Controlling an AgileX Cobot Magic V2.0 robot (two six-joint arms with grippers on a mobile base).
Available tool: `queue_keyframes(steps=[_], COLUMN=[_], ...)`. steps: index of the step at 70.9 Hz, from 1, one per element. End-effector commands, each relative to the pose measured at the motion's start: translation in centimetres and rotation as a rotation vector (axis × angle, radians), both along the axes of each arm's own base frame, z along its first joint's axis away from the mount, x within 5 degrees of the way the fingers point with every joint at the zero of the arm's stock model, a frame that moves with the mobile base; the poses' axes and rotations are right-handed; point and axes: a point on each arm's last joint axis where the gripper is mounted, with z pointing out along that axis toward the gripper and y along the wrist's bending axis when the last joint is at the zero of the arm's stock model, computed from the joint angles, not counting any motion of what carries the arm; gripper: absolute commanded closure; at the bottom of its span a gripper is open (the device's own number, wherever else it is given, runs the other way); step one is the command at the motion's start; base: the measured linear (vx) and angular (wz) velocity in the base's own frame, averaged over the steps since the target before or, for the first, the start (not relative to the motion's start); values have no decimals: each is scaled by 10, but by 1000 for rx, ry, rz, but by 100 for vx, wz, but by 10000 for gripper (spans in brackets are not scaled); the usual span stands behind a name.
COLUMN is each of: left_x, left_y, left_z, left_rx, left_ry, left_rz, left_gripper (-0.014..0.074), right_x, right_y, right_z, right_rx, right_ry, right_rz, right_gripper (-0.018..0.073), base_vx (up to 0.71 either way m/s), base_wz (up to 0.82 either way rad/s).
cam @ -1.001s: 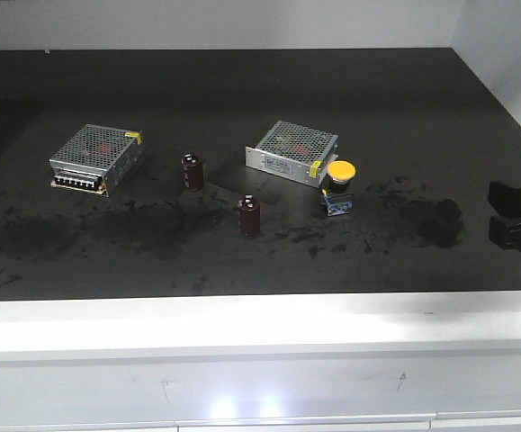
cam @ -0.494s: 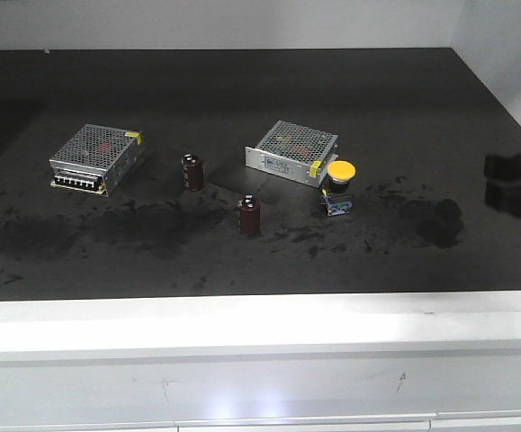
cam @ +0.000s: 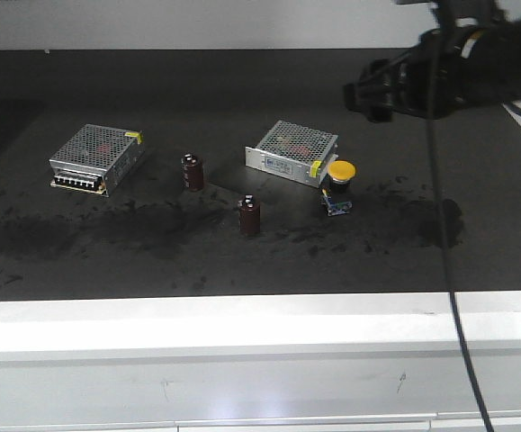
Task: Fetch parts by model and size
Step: 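Reach the right gripper down to the yellow-capped push-button switch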
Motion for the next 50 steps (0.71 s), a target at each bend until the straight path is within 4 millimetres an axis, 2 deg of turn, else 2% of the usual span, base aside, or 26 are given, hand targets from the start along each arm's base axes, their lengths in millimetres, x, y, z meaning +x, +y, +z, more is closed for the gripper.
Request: queue_keyframes(steps=[1, 8, 19, 37, 50], left_x=[1, 1, 1, 1, 1], left_y=[-1, -1, -1, -1, -1], left_z=[13, 13, 13, 13, 13], left_rx=[-24, -24, -24, -24, -24], left_ry=[-78, -78, -78, -78, -78], left_rz=[-14, -14, -14, -14, -14], left_gripper=[603, 603, 603, 603, 603], right_x=[15, 35, 65, 83, 88], right_y=[4, 10, 19, 22, 22], right_z=[20, 13, -12, -42, -53], right_rx=[21, 2, -17, -60, -81], right_ry=[11, 91, 186, 268, 289], right_rz=[-13, -6, -13, -19, -24], right_gripper=[76, 76, 76, 76, 76], base_vx=[0, 0, 0, 0, 0], base_wz=[0, 0, 0, 0, 0])
